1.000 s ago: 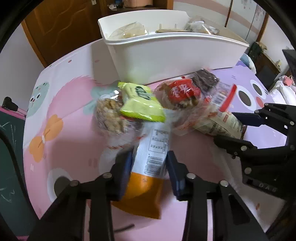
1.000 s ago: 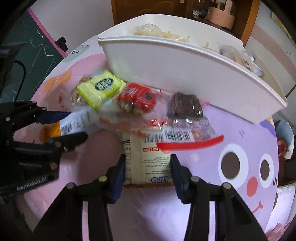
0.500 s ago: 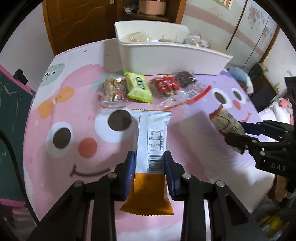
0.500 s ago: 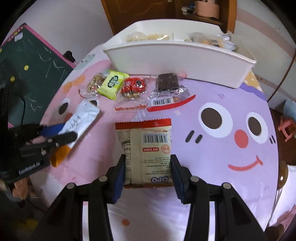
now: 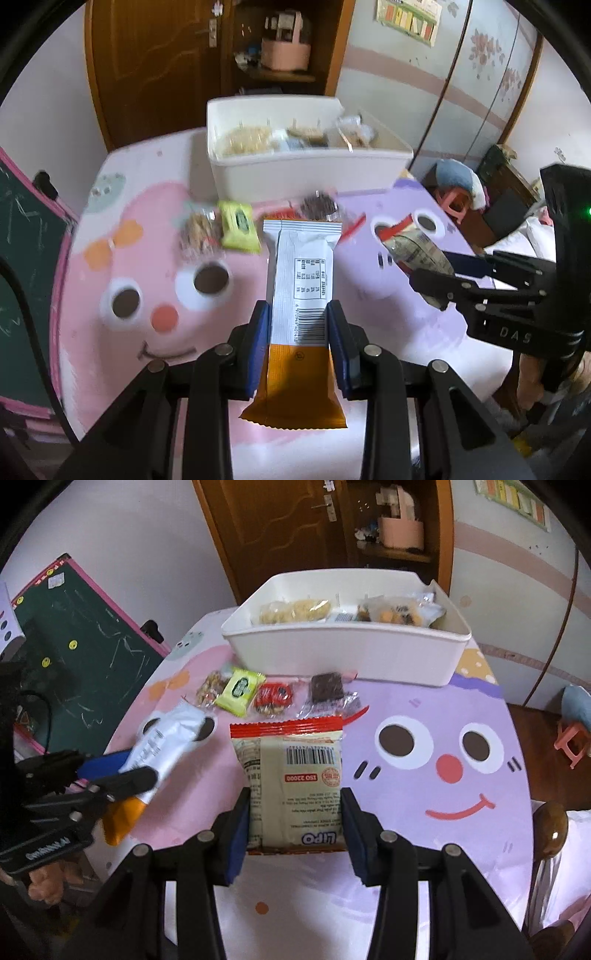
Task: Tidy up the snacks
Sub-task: 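Lift both snacks over the white basket and open both tools to release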
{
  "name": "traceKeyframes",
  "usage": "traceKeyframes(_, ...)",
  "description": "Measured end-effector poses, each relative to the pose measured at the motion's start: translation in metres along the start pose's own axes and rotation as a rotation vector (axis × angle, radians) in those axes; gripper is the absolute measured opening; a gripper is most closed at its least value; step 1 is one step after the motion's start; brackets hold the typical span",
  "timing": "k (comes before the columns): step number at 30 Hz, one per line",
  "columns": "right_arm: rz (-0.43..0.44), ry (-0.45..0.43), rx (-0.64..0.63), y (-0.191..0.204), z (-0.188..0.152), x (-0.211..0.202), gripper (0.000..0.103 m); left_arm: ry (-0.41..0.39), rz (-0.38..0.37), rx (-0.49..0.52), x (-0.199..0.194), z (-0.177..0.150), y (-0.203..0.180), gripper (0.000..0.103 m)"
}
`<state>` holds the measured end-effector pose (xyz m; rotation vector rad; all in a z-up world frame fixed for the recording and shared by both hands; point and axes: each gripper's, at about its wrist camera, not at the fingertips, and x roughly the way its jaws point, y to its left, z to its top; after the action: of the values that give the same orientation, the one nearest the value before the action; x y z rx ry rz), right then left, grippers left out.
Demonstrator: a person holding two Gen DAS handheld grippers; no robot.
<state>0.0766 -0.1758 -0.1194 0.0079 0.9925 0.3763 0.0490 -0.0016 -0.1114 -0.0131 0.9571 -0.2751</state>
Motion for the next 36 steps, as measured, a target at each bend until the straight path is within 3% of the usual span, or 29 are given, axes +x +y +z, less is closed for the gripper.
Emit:
traceKeyframes(5,-0.016,-0.108,0.005,-0.008,0.03,-0.022,0.046,-0.091,0.014,0.016,-0.022,0.046,-0.005,0.03)
traceKeyframes(15,-0.108,-0.321,0.023,-0.031,0.124,-0.059,0.046,-0.284,0.103,0.035,-0.054,0.15,-0.016,0.03)
traceKeyframes(22,-0.133,-0.429,0.062,-0.047,0.19,-0.066,0.046,-0.318,0.168,0.044,-0.036,0.214,-0.025,0.03)
traceKeyframes(29,-0.156,-0.413,0.078,-0.054,0.223,-0.04,0.046,-0.305,0.212,0.036,0.011,0.251,-0.025,0.03)
traceKeyframes(36,-0.187,-0.33,0.083,-0.058,0.231,0.002,0.046,-0.256,0.253,0.016,0.052,0.256,-0.015,0.031)
